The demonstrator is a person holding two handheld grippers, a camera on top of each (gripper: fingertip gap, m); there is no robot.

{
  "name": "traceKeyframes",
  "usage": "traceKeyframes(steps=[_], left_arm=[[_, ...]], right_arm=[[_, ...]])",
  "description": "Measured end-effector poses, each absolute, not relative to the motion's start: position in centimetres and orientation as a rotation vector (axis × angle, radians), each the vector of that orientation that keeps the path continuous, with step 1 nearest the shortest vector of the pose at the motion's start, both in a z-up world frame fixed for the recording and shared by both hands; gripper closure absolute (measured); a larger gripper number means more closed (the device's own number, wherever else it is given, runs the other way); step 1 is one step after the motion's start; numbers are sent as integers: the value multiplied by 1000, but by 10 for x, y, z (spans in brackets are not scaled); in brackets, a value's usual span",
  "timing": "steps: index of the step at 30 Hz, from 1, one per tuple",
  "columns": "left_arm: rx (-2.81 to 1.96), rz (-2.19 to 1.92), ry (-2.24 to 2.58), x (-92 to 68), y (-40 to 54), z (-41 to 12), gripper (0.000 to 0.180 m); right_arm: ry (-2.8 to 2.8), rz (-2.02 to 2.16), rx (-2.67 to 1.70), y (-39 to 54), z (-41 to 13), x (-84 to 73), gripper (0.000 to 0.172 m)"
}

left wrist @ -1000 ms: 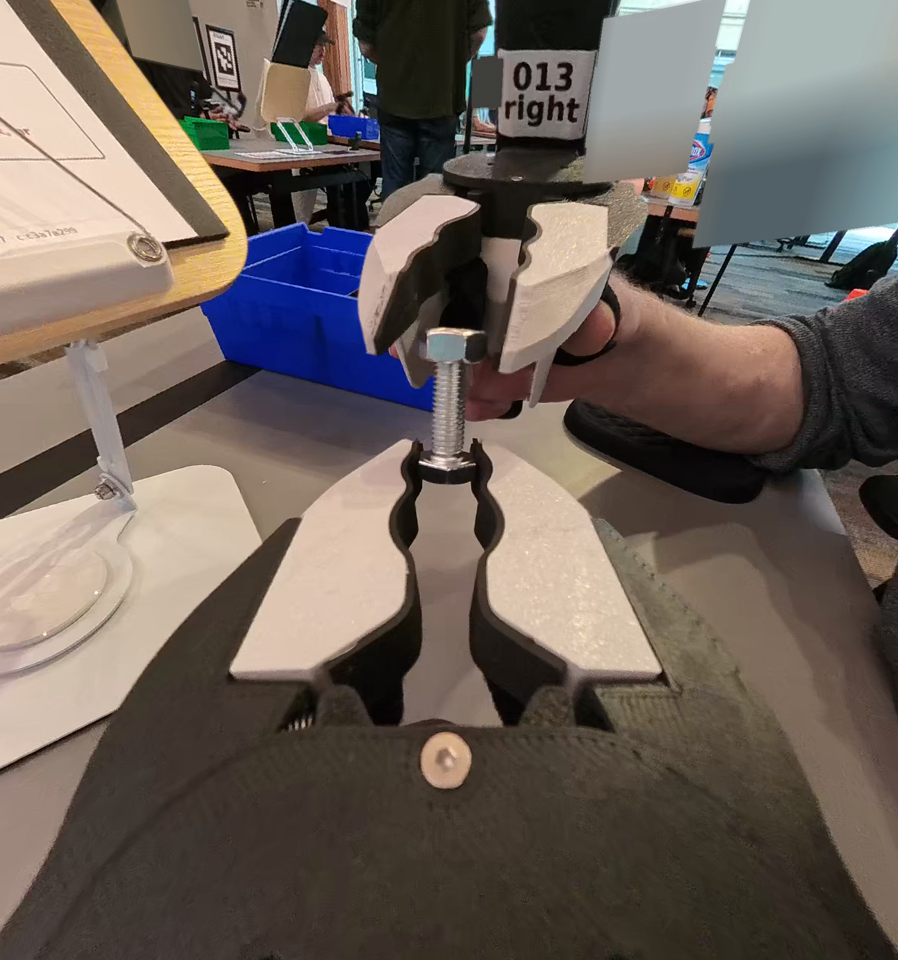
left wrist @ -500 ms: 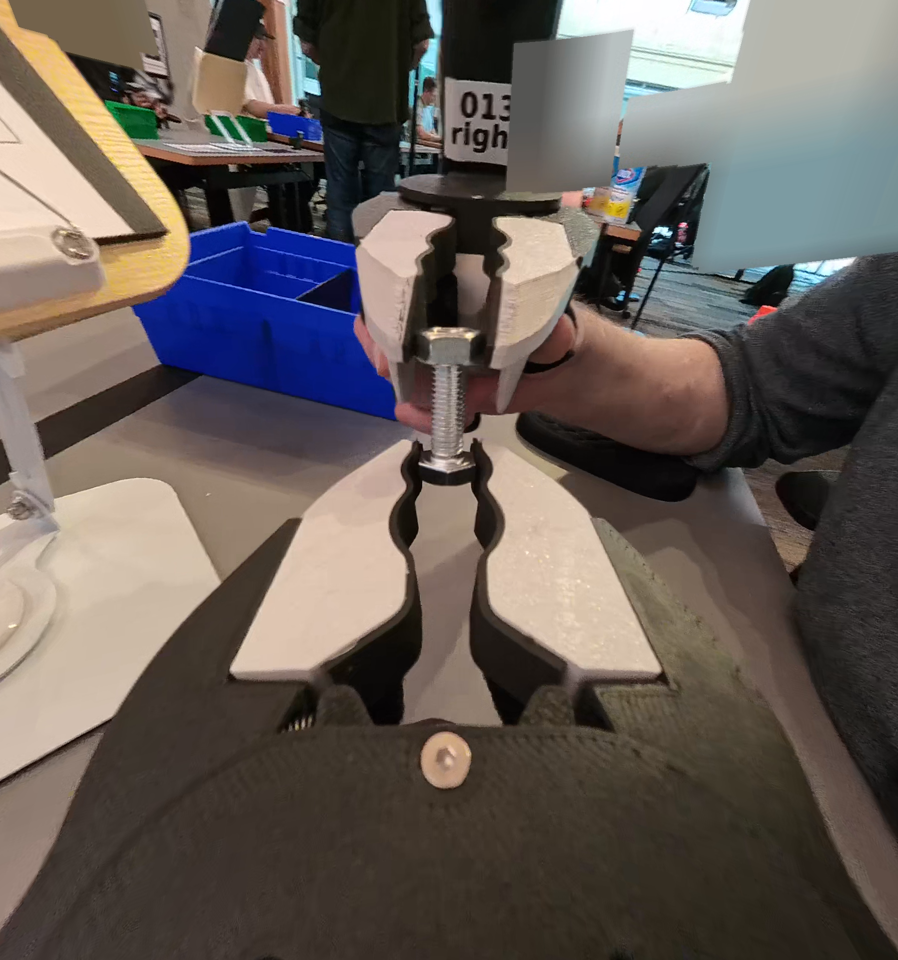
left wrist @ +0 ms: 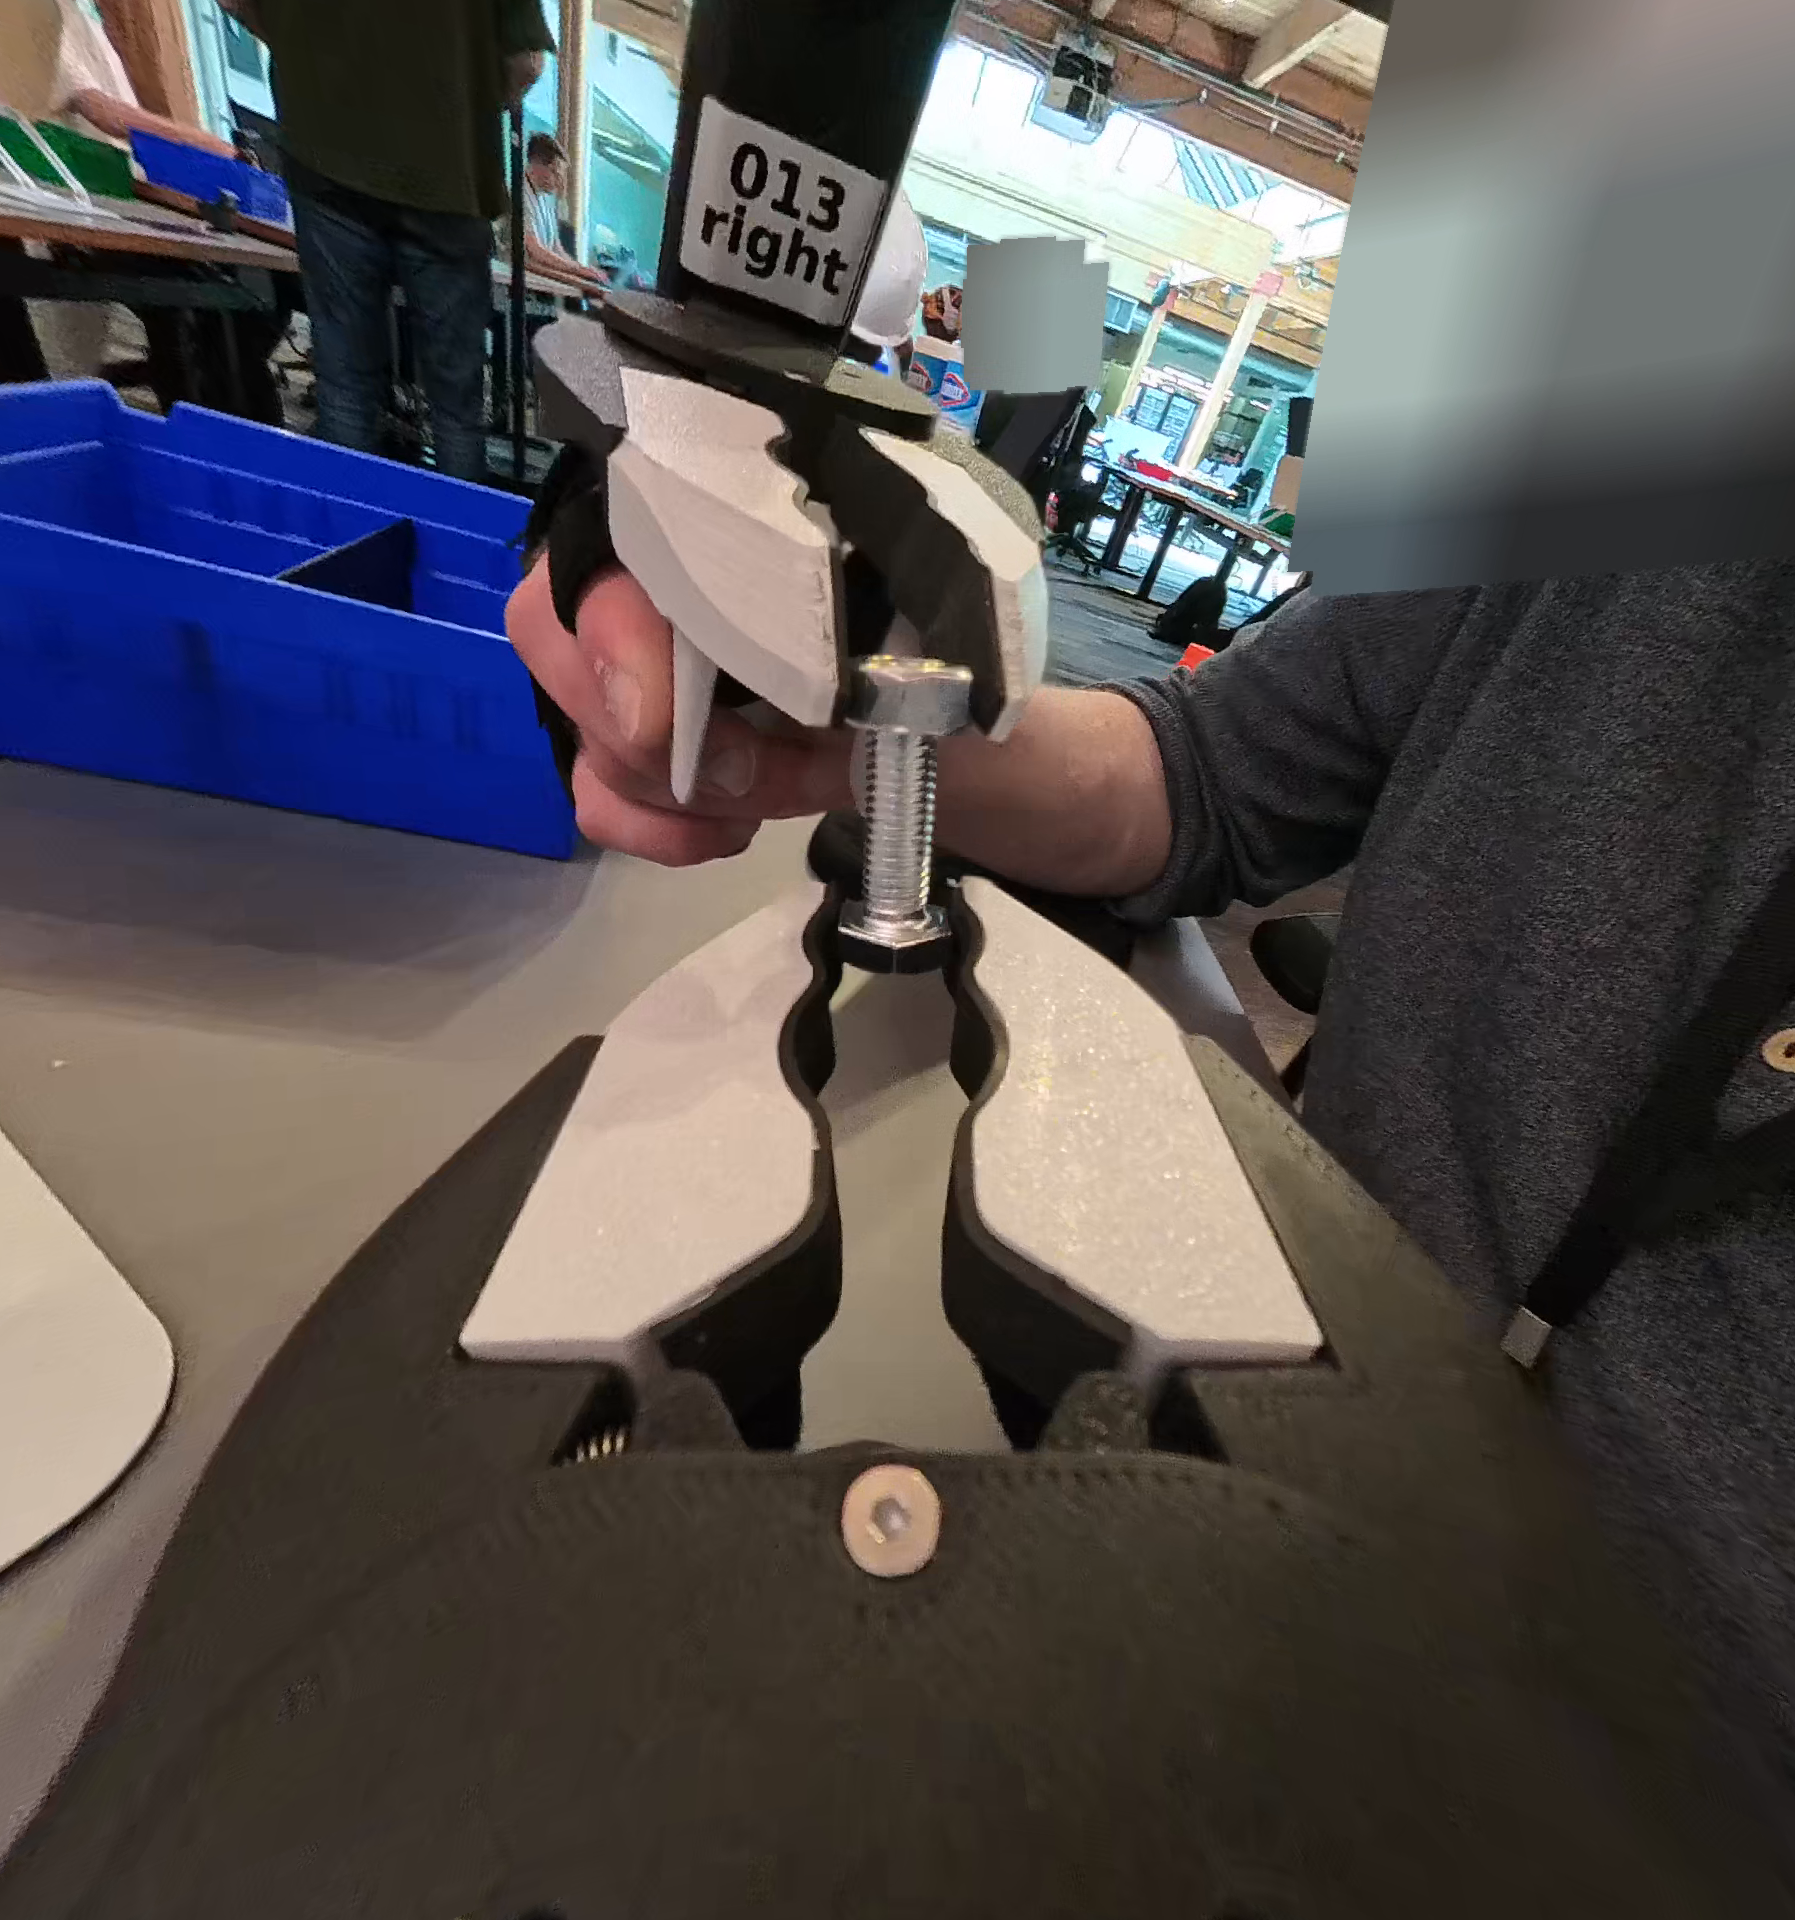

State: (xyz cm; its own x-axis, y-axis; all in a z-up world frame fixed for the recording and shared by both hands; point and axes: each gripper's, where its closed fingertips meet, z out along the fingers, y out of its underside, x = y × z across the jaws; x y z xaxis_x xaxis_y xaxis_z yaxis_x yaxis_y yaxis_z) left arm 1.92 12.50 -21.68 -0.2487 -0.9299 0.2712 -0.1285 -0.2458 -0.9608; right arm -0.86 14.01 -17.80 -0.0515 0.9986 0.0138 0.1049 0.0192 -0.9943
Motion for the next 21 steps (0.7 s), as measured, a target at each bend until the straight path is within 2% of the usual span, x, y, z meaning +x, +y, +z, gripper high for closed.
traceKeyframes(steps=[5,12,21], left_arm=[[-1346,-1478,1323,19,132,-217,163],[-1350,-1296,1314,23,140,-219,149],[-1379,-792,1165,17,178,-217,134]], right_arm=[[-1304,1157,-1273,145,-178,-10,153],[-1255,1116,-1314,154,-180,-11,153],[-1154,1084,-1373,166,-180,-14,153]])
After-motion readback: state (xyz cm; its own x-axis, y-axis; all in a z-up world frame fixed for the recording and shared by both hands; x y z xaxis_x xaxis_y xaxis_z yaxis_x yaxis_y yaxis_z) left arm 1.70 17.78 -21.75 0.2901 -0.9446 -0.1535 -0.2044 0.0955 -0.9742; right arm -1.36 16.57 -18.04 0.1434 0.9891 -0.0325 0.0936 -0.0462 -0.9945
